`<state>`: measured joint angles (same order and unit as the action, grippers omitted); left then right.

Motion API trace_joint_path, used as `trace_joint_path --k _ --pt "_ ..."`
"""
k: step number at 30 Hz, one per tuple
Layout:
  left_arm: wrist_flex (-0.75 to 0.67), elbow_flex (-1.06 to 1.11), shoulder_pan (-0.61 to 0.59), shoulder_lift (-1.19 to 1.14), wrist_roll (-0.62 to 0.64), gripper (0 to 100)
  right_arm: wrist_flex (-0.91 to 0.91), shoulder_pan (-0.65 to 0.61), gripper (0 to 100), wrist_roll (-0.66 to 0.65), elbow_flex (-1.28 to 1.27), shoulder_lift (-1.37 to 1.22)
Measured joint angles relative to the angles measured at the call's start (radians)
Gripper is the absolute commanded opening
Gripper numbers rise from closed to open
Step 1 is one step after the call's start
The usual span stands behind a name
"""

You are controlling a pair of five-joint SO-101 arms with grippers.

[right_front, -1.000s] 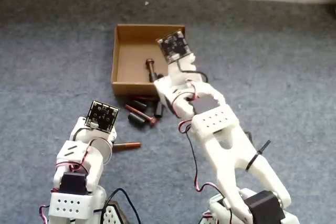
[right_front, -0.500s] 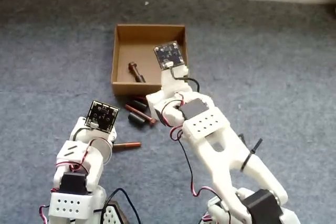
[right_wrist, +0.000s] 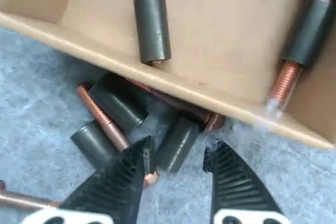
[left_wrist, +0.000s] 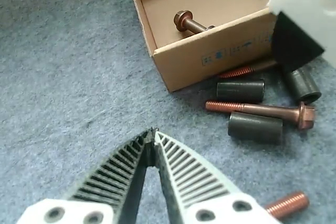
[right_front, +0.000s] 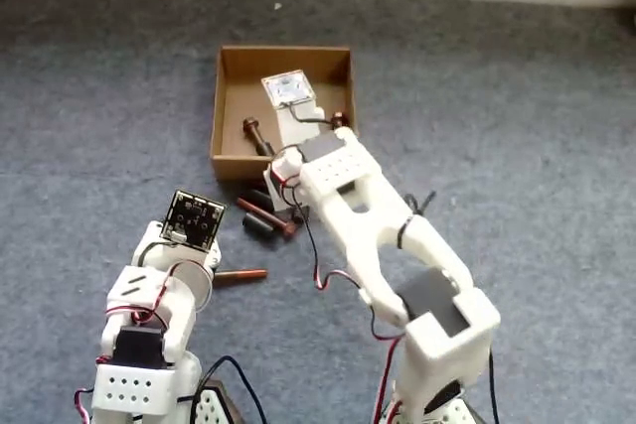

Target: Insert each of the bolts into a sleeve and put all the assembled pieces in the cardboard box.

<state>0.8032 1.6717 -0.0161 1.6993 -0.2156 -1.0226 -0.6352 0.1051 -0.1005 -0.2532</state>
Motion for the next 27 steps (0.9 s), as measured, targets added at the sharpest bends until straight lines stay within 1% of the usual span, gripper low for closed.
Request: trace_joint_path --k 6,11,17,22,27 --pt "0.0 0.0 0.0 0.0 0.0 1 -0.015 0.0 14.2 0.002 0.074 -0.107" --pt "0.0 0.0 0.0 0.0 0.0 1 -0.015 0.002 14.2 0.089 0.084 -0.124" --pt "0.0 0.0 0.0 0.0 0.0 1 -0.017 0.002 14.2 0.109 0.084 -0.126" --pt "0.0 0.0 0.0 0.0 0.0 1 -0.124 -0.002 14.2 0.11 0.084 -0.14" --pt "0.0 0.0 0.0 0.0 0.0 1 -0.147 -0.002 14.2 0.11 0.101 -0.146"
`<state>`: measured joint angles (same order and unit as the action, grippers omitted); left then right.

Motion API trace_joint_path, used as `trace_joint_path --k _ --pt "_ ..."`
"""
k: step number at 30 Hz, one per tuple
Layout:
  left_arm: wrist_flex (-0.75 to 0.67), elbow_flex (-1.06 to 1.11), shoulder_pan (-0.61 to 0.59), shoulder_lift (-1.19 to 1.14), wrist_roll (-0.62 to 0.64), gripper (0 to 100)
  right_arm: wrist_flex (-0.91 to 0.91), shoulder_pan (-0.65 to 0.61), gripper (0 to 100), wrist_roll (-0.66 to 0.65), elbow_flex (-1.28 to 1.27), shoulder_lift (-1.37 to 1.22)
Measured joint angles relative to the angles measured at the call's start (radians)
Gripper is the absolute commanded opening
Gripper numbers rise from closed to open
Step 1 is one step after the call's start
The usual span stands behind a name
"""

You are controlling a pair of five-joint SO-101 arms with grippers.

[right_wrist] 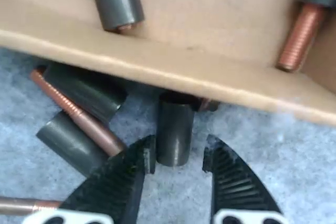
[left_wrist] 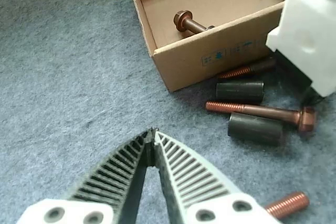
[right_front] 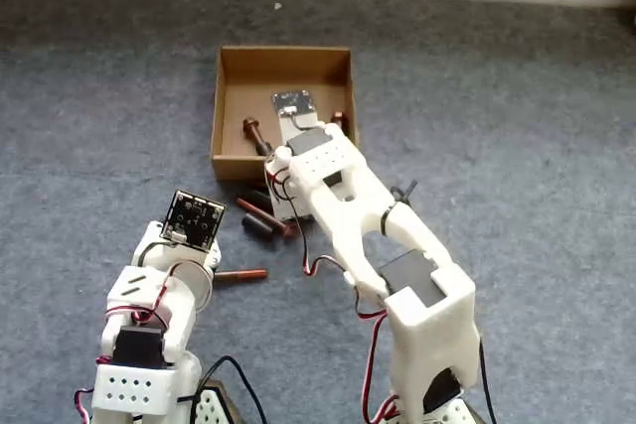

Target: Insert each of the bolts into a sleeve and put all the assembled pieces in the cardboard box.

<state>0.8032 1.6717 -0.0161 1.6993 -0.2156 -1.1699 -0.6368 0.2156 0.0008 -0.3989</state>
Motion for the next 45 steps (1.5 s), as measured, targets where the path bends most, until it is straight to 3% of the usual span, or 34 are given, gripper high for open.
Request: trace_joint_path --k 9,13,22,32,45 --pt "0.0 0.0 0.0 0.0 0.0 1 0.054 0.0 13.7 0.0 0.0 -0.015" --pt "0.0 0.0 0.0 0.0 0.0 1 0.061 0.002 3.8 -0.002 -0.002 -0.055" --pt "0.0 0.0 0.0 0.0 0.0 1 0.014 -0.005 0.5 -0.143 -0.003 -0.032" --pt "0.0 0.0 0.0 0.0 0.0 1 -0.066 -0.015 0.5 -0.152 -0.141 0.388" --pt "0.0 0.002 0.0 0.0 0.0 1 0.008 0.092 0.5 -0.227 -0.62 0.916"
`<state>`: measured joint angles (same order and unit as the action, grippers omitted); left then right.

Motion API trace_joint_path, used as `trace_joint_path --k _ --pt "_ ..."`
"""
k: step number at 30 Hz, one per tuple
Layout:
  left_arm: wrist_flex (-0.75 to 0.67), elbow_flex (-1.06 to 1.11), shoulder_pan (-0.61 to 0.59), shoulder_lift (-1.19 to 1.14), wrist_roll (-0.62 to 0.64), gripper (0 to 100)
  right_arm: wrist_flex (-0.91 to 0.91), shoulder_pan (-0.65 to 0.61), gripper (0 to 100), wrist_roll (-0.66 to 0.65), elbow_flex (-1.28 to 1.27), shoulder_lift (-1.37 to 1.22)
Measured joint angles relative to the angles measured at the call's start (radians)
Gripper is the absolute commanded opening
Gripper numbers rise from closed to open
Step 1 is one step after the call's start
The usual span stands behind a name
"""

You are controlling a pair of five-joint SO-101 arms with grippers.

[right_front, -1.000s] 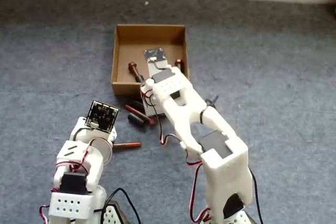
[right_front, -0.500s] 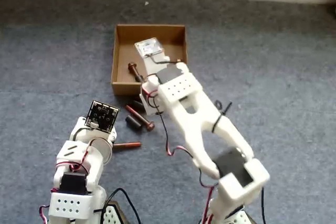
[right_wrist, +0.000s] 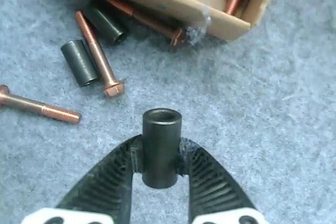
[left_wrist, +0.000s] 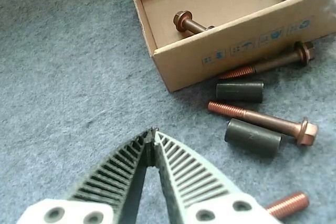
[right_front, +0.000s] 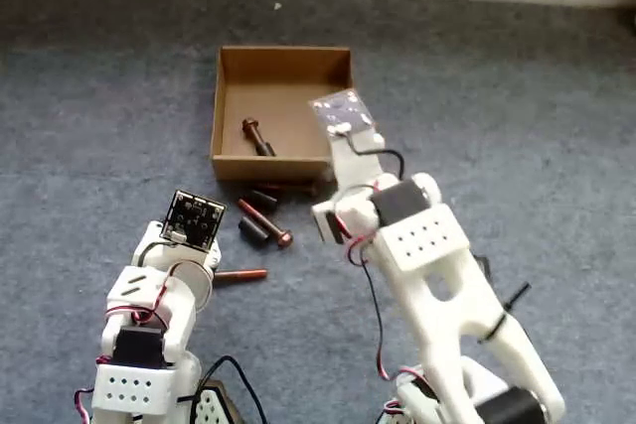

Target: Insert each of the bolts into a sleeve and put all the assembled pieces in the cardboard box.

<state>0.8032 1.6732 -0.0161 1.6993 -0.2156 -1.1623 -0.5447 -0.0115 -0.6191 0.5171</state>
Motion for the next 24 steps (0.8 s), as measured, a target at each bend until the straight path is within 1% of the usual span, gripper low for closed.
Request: trace_joint_path --k 2,7,11,13,17,21,24 --pt "0.0 0.0 0.0 0.0 -0.002 1 0.055 0.023 0.5 0.0 -0.095 0.08" --pt "0.0 0.0 -0.005 0.0 -0.092 1 0.207 0.064 0.5 0.0 -0.308 0.218" --pt "0.015 -0.032 -0.058 0.0 -0.112 1 0.278 0.129 0.5 0.0 -0.394 0.241" --pt "0.066 -0.084 -0.074 0.0 -0.112 1 0.292 0.172 0.5 0.0 -0.405 0.242" --pt "0.199 -0.236 -0.057 0.0 -0.126 1 0.333 0.227 0.5 0.052 -0.411 0.242" --pt "0.301 -0.382 0.008 -0.002 -0.195 1 0.371 0.293 0.5 0.095 -0.411 0.242" --pt "0.33 -0.456 0.063 -0.083 -0.227 1 0.407 0.362 0.5 0.115 -0.425 0.242"
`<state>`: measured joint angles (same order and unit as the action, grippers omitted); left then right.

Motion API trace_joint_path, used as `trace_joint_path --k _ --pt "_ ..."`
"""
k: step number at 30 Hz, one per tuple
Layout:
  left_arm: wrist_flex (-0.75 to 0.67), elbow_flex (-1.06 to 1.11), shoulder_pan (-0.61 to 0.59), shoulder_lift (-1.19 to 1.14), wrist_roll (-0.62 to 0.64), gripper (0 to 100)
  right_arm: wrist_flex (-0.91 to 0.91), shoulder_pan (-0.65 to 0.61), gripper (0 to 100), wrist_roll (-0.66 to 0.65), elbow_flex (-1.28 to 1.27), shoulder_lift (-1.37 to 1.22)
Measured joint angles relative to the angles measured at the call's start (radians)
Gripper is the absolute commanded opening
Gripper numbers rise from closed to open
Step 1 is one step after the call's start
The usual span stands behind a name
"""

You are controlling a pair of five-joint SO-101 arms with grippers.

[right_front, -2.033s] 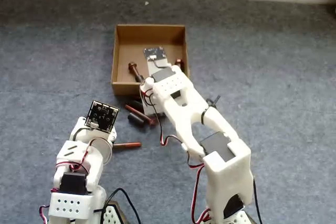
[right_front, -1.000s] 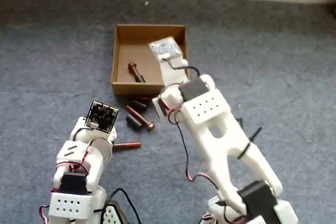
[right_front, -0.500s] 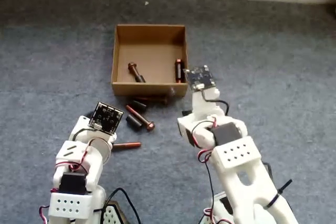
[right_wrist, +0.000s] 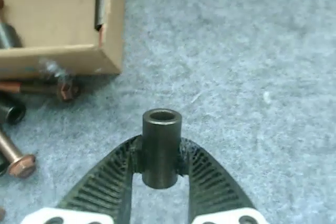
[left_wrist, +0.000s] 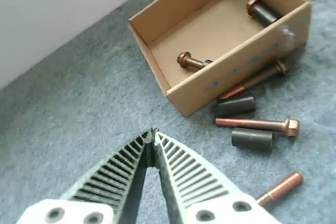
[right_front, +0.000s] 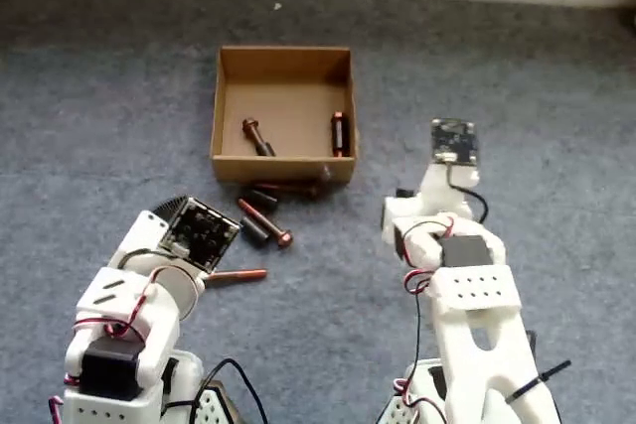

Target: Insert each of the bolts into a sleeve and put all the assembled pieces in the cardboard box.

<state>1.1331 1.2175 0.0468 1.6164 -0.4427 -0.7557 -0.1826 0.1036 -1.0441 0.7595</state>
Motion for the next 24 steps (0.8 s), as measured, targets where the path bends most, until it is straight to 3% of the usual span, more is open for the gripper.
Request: trace_joint_path --k 7,24 --pt "0.0 -0.167 0.075 -0.35 -0.04 11 0.089 0.058 0.5 0.006 -0.052 0.0" --pt "0.0 -0.471 0.224 -1.165 -0.496 11 0.097 0.06 0.5 0.006 -0.055 0.0"
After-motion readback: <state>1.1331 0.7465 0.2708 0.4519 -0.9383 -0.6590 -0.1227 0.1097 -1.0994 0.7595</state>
